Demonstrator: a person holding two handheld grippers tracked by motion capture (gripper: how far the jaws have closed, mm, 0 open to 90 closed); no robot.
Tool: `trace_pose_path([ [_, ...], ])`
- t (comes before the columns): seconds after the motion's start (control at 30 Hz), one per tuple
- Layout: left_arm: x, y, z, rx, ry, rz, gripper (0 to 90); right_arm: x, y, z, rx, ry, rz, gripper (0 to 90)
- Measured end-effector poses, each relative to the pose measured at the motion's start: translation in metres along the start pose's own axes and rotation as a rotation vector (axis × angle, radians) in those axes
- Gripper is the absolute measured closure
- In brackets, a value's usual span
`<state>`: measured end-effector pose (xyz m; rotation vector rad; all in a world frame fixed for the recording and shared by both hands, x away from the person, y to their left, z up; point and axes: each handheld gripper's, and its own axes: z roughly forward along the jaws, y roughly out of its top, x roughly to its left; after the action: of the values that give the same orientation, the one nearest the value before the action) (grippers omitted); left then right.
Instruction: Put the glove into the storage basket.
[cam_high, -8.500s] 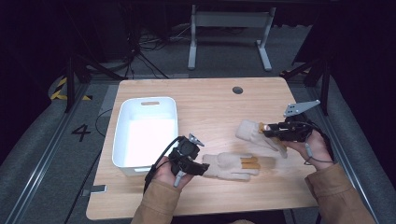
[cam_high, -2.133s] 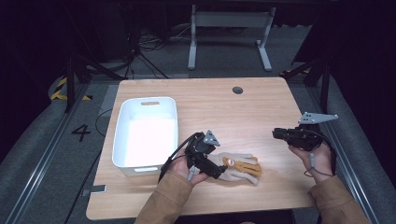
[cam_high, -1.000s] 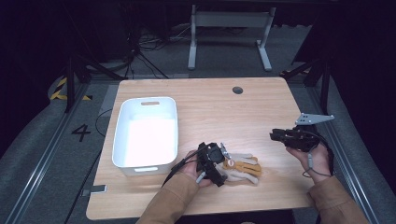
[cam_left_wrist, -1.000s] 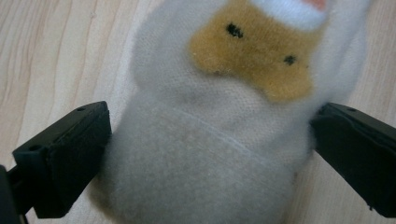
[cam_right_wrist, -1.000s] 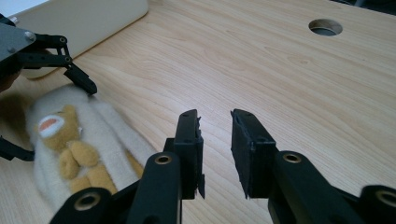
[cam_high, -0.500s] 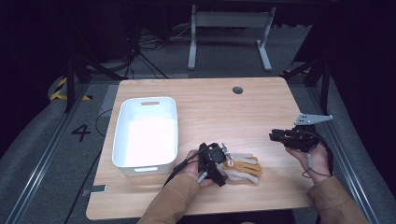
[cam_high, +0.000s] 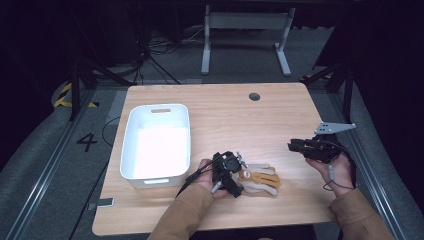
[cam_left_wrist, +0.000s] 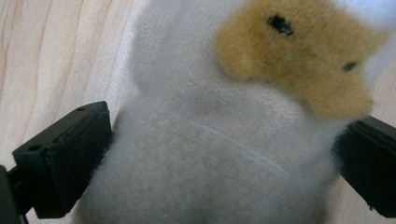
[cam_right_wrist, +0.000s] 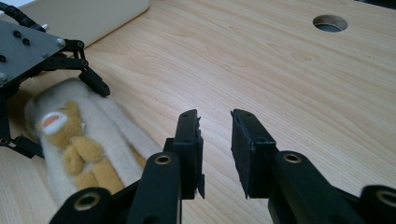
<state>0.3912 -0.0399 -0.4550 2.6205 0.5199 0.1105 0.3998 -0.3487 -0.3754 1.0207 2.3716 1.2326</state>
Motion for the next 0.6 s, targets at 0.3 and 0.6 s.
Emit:
trace_pose_path([
  [0.3, 0.000, 0.003, 0.000, 0.027, 0.000, 0.008, 0.2, 0.000, 0.000, 0.001, 0.006, 0.000, -0.001, 71.9],
  [0.6, -0.008, 0.012, -0.008, 0.066, -0.006, -0.001, 23.0, -0.001, -0.001, 0.001, 0.003, -0.003, 0.002, 72.0],
])
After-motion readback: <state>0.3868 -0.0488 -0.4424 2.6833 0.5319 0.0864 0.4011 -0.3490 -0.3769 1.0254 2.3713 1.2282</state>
